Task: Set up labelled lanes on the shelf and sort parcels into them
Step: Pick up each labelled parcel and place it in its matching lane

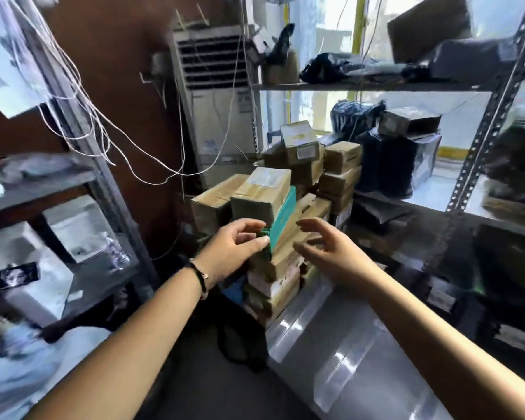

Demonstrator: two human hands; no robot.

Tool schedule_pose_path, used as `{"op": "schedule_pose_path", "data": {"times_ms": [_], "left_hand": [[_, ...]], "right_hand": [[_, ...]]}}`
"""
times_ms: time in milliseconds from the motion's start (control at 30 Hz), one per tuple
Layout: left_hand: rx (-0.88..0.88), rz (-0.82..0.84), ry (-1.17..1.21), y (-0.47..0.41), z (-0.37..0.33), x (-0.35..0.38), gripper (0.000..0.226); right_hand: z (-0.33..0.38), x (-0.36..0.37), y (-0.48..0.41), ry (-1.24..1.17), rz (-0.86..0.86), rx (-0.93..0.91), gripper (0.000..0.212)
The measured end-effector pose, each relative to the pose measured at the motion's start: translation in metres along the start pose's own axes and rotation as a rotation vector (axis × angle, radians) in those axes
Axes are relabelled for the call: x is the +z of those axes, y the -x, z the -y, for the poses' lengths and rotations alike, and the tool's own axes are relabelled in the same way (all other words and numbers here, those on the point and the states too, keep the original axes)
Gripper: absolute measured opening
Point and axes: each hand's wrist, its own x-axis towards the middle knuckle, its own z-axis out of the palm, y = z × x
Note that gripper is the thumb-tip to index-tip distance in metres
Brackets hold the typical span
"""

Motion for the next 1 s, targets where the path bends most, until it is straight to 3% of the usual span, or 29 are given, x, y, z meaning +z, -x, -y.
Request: {"op": "schedule_pose_path", "data": {"times_ms": [133, 300, 467, 533, 600, 700, 767, 833, 1000], "left_hand": [[-0.03, -0.094, 0.087, -0.038, 0.013, -0.039, 0.022], [0.021, -0.103, 0.057, -0.107, 0.027, -0.063, 0.042], [-0.023, -0.089, -0.013, -0.165, 0.047, -0.083, 0.048], [-0.056, -0.006, -0.08, -0.186, 0.054, -0.091, 0.048], [-0.095, 0.066, -0.145, -0.201, 0.062, -0.097, 0.05], [-0.134, 0.217, -0.155, -0.213, 0.069, -0.102, 0.039], [-0.142, 0.295, -0.088, -0.214, 0.067, -0.103, 0.025], [-0.129, 0.339, -0.012, -0.215, 0.063, -0.106, 0.028], [0.047, 0.294, 0.135, -0.23, 0.052, -0.117, 0.038]], "right_hand": [[0.008, 0.022, -0.045, -0.012, -0.073, 0.068, 0.056], [-0.006, 0.041, -0.11, 0.008, -0.156, 0.174, 0.075], [-0.024, 0.061, -0.164, -0.065, -0.251, 0.279, 0.112], [-0.027, 0.067, -0.177, -0.155, -0.245, 0.307, 0.106], [-0.023, 0.072, -0.181, -0.249, -0.224, 0.332, 0.084], [-0.023, 0.08, -0.183, -0.357, -0.247, 0.379, 0.094], [-0.014, 0.082, -0.179, -0.404, -0.222, 0.346, 0.071], [-0.009, 0.087, -0.178, -0.449, -0.235, 0.326, 0.054], [0.008, 0.095, -0.185, -0.565, -0.372, 0.21, 0.07]]}}
